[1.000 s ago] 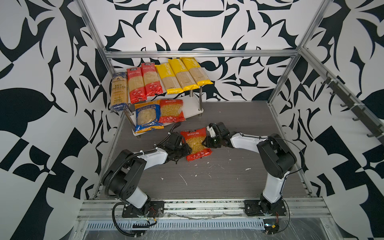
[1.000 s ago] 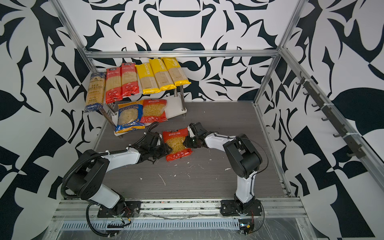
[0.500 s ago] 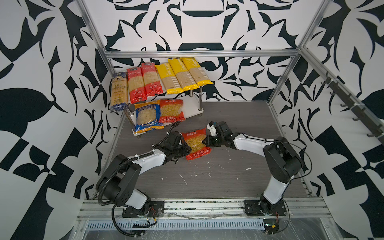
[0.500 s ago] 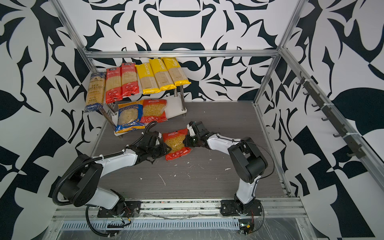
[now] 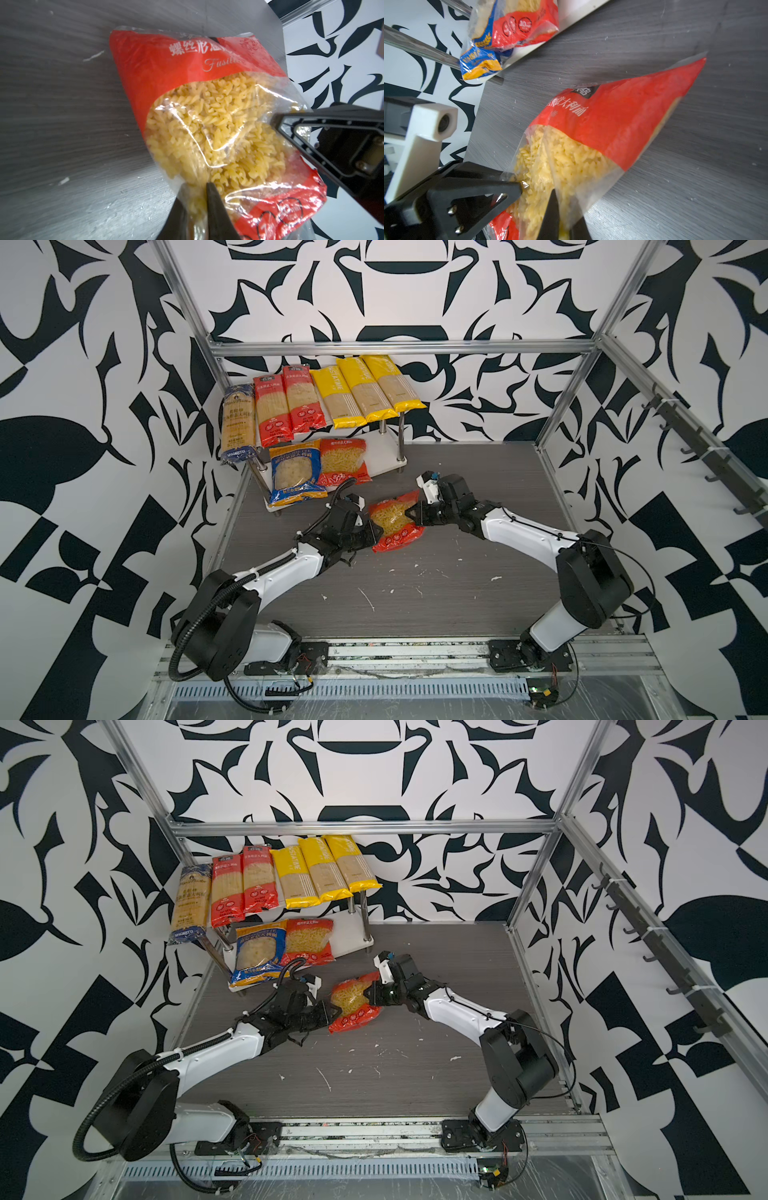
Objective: Arrange pasta packages on shelves
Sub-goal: Pick up the pasta bag from the center of the table, then place the pasta bag on the shelf.
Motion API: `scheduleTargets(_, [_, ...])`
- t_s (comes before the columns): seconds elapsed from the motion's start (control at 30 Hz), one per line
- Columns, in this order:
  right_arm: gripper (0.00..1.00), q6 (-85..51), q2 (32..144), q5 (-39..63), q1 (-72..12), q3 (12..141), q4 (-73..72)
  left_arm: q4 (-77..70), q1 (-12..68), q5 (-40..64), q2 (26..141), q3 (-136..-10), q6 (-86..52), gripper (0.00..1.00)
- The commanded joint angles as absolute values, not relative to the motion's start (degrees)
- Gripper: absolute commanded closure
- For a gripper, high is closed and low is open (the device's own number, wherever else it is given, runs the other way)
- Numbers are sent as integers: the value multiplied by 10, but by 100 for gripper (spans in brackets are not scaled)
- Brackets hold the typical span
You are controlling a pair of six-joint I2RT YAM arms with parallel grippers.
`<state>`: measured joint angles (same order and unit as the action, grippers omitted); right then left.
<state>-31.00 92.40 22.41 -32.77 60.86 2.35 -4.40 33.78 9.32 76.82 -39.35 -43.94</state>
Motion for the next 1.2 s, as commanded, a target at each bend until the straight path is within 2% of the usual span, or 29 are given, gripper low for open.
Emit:
scheduleTargets(0.0, [100, -294, 892, 245, -336, 655, -48, -66, 341, 91, 744, -423, -414, 85])
scheduleTargets(0.3, [100, -259, 881, 218, -345, 663, -109, -87, 340, 41, 701, -436, -346, 92])
scheduleTargets(0.63, [100, -200, 923, 194, -345, 724, -168, -89, 317, -5, 726, -502, -256, 97])
scheduleTargets(1.17, [100, -62, 1082, 96, -346, 858, -287, -225, 271, -69, 933, -630, -135, 99])
